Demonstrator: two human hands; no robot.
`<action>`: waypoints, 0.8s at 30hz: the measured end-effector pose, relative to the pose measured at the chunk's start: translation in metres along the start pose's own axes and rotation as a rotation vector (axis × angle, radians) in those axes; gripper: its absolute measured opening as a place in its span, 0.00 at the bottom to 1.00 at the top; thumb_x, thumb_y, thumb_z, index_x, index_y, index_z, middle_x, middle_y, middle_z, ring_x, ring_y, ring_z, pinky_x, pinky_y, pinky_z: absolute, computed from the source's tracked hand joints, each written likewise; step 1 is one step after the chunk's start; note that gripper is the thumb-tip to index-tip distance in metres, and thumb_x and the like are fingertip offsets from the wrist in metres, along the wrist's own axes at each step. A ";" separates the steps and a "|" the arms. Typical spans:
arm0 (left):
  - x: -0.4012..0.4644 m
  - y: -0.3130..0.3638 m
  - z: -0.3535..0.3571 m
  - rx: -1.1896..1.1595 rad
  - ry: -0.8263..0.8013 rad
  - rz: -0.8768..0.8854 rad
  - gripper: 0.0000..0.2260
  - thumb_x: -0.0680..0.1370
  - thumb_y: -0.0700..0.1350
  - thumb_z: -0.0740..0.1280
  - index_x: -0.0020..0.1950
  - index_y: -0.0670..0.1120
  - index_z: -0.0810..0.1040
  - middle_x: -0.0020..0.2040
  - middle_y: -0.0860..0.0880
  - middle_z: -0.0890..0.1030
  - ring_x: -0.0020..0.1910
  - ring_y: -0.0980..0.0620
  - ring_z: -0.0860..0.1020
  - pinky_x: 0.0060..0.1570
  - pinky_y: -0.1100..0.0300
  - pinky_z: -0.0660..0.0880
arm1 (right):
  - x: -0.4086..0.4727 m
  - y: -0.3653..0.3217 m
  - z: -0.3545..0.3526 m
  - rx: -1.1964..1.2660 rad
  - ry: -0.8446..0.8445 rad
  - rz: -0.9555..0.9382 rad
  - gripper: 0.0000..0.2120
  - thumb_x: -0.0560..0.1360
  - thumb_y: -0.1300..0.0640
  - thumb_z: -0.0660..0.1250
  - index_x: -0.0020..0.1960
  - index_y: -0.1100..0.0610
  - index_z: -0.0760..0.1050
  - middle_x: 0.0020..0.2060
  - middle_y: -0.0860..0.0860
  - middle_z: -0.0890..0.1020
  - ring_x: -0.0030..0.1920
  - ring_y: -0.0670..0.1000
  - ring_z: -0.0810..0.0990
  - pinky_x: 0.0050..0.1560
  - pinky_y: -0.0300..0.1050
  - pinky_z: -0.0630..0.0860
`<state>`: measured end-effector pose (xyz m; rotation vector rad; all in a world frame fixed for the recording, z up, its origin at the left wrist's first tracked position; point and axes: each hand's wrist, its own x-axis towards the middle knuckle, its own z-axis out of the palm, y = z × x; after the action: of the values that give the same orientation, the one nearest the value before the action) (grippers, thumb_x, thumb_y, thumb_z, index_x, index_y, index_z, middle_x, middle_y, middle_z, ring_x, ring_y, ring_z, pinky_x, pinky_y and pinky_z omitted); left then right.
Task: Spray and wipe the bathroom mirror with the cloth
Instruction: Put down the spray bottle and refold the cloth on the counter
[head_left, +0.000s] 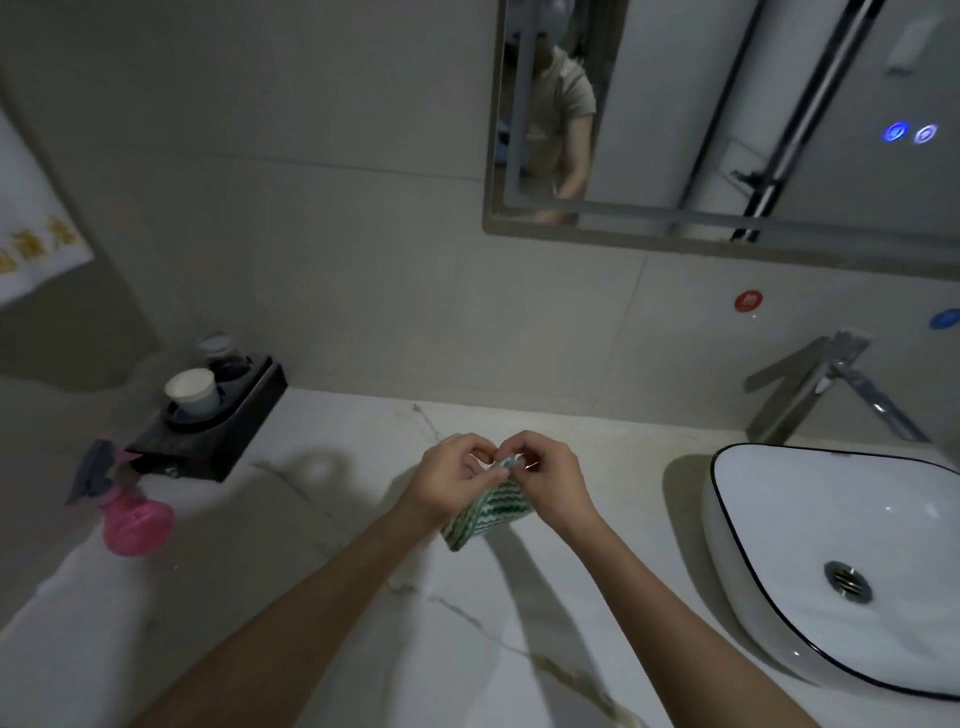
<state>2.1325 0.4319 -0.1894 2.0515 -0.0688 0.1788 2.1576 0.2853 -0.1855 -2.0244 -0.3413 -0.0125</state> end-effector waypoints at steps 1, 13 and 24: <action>0.001 0.004 -0.002 -0.055 0.001 -0.026 0.10 0.70 0.41 0.74 0.49 0.41 0.79 0.40 0.49 0.79 0.34 0.61 0.76 0.38 0.75 0.71 | 0.000 -0.003 -0.001 0.033 0.008 0.001 0.20 0.69 0.73 0.66 0.36 0.47 0.76 0.34 0.43 0.80 0.33 0.40 0.73 0.37 0.34 0.70; 0.001 0.001 -0.008 -0.496 0.028 -0.250 0.05 0.72 0.36 0.71 0.45 0.44 0.78 0.36 0.47 0.79 0.35 0.54 0.79 0.43 0.61 0.76 | -0.007 -0.007 0.009 0.710 -0.021 0.382 0.10 0.73 0.62 0.70 0.51 0.67 0.74 0.47 0.66 0.78 0.45 0.56 0.82 0.48 0.42 0.79; 0.013 0.001 -0.024 -0.470 0.102 -0.204 0.05 0.75 0.36 0.67 0.41 0.44 0.74 0.35 0.47 0.75 0.35 0.51 0.75 0.41 0.62 0.74 | 0.014 -0.022 0.012 0.556 -0.082 0.337 0.02 0.73 0.68 0.68 0.43 0.64 0.78 0.37 0.56 0.80 0.39 0.52 0.79 0.43 0.41 0.77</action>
<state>2.1427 0.4528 -0.1758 1.5662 0.1495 0.1259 2.1644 0.3088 -0.1697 -1.5081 -0.0385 0.3396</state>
